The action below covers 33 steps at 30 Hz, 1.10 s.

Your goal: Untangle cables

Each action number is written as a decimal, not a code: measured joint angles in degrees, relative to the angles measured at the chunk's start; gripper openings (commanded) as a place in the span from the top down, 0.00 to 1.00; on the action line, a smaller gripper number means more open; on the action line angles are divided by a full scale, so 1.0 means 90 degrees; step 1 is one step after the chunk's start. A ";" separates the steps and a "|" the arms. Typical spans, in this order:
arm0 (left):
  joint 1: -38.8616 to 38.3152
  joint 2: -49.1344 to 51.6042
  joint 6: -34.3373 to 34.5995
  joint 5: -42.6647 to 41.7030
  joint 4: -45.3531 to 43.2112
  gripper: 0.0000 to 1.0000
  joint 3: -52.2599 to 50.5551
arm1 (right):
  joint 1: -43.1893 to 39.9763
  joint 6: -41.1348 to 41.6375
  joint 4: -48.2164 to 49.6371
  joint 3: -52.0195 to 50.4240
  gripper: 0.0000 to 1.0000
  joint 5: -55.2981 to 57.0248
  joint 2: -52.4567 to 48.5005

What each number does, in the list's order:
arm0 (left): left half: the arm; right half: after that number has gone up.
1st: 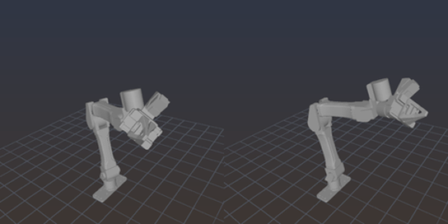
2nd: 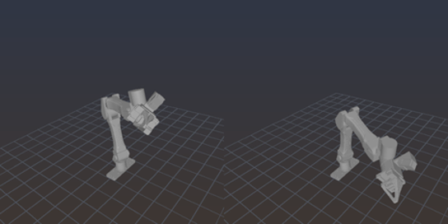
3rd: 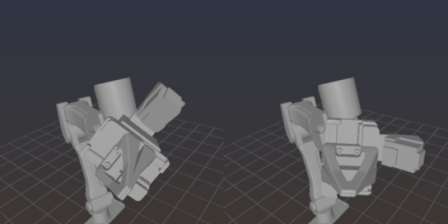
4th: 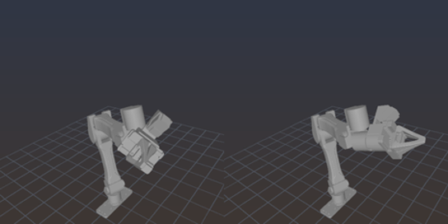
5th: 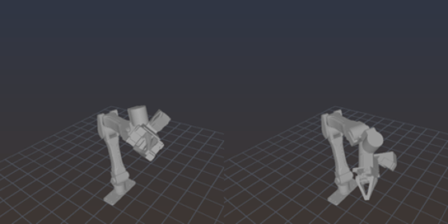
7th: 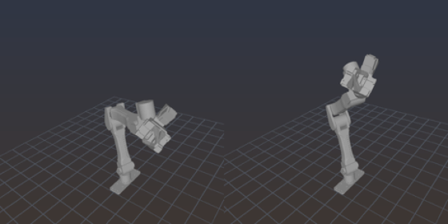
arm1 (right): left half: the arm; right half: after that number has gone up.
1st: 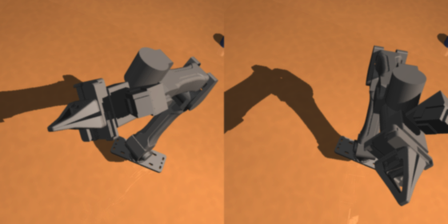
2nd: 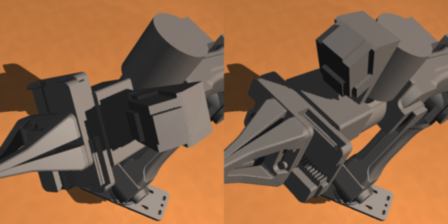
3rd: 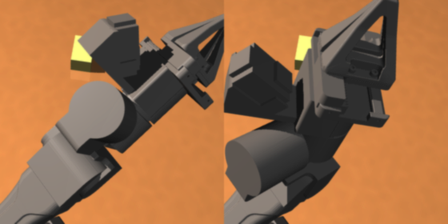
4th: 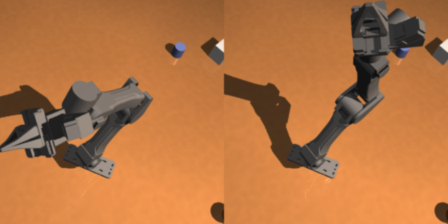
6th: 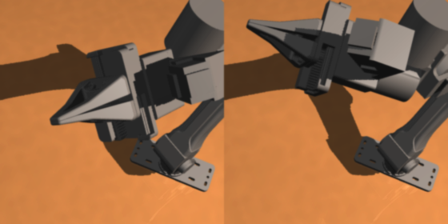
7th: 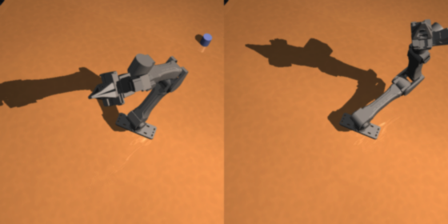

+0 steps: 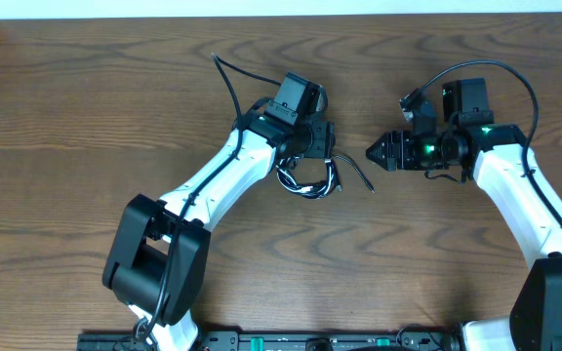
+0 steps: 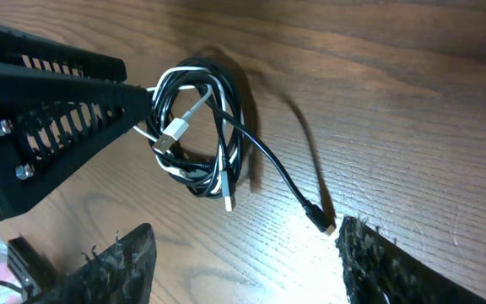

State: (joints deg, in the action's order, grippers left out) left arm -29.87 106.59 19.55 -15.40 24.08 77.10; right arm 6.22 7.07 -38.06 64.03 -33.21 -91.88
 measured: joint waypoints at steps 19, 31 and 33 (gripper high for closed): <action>-0.0172 0.1088 0.3050 -0.0138 -0.0236 0.38 0.0000 | 0.0000 0.0121 0.0051 0.0000 0.34 0.0197 0.0000; -0.0231 0.1226 0.4073 -0.0141 -0.0440 0.92 0.0000 | 0.0000 0.0153 0.0049 0.0000 0.33 0.0277 0.0000; -0.0231 0.1226 0.4104 -0.0138 -0.0440 0.92 0.0000 | 0.0000 0.0163 0.0049 0.0000 0.33 0.0308 0.0000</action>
State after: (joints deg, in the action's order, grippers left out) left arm -31.94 117.62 56.49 -16.64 20.12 77.10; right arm 6.22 8.54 -37.63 64.03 -30.44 -91.88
